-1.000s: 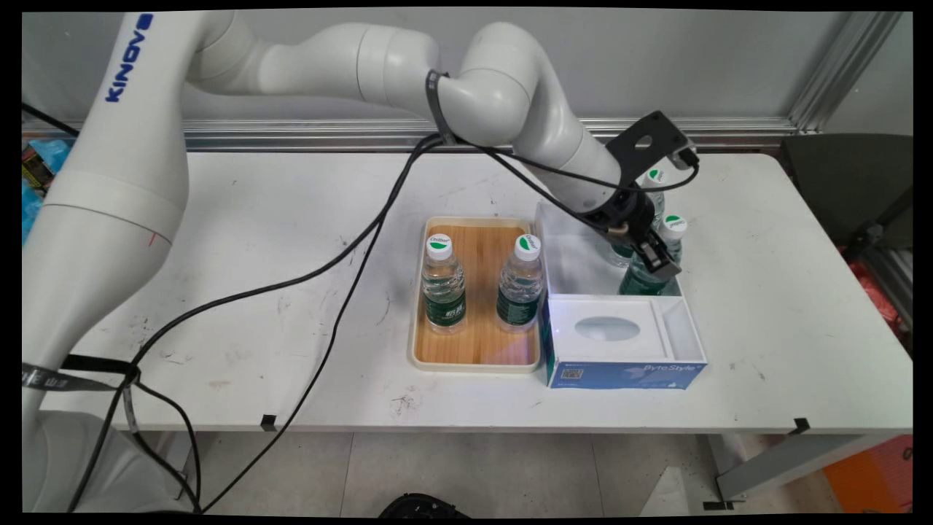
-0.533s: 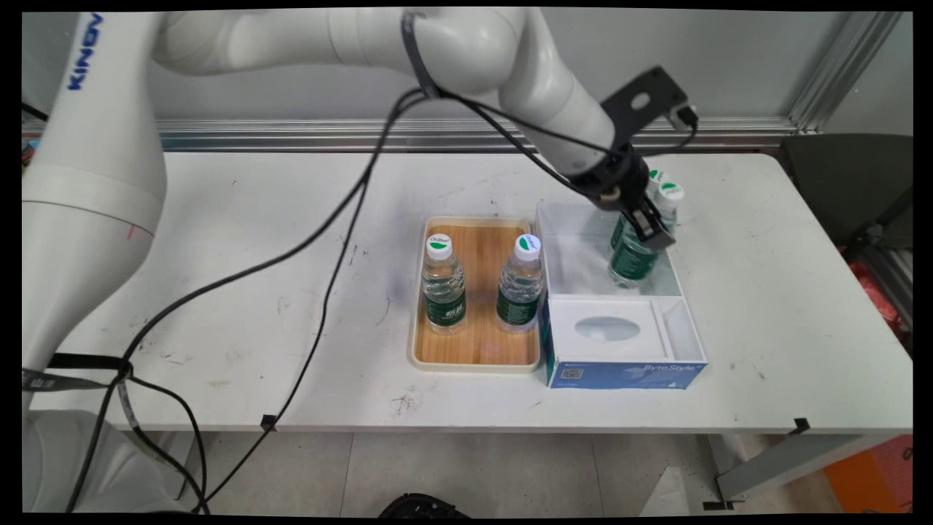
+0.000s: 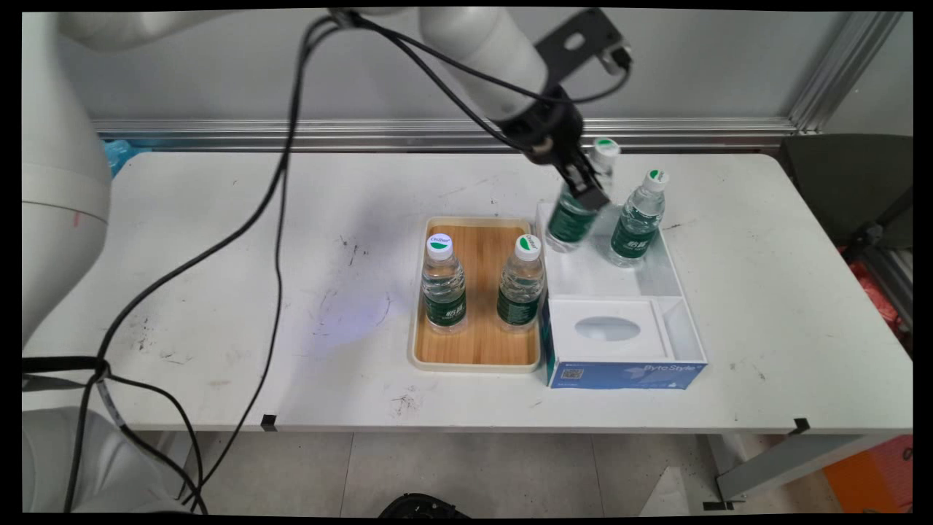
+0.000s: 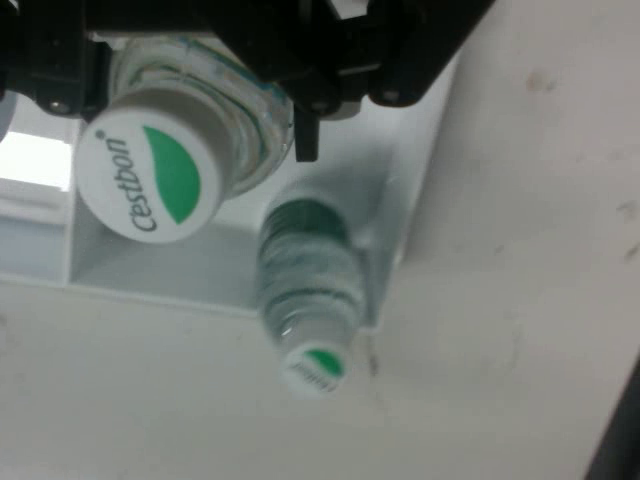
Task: Place the picked object on the tray
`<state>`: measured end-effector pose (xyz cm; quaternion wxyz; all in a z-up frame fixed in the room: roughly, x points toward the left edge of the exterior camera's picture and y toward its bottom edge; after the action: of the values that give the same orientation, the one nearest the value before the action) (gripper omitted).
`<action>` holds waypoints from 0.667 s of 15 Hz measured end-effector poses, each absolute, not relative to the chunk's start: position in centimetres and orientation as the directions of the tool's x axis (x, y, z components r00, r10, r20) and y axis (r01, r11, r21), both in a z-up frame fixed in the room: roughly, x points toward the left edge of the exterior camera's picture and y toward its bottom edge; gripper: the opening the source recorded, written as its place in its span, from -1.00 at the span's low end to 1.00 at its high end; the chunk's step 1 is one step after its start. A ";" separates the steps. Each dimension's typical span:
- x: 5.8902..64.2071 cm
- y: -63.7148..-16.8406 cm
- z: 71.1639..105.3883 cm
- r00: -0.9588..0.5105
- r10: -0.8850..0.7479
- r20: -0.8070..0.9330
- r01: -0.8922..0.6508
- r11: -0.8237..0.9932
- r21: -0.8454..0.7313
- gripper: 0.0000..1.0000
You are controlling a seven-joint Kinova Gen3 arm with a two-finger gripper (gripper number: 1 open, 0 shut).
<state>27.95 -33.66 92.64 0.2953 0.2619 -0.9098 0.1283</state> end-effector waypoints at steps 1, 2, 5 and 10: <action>29.0 -33.5 93.1 -0.687 -0.408 0.602 -0.564 0.821 -0.087 -1.00; 29.8 -33.4 93.4 -0.684 -0.415 0.601 -0.574 0.813 -0.092 -1.00; 32.6 -32.7 93.9 -0.665 -0.440 0.604 -0.610 0.786 -0.099 -1.00; 36.5 -31.4 92.9 -0.637 -0.459 0.620 -0.642 0.761 -0.096 -1.00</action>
<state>36.46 -31.35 92.92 0.2940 0.3087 -0.8911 0.1554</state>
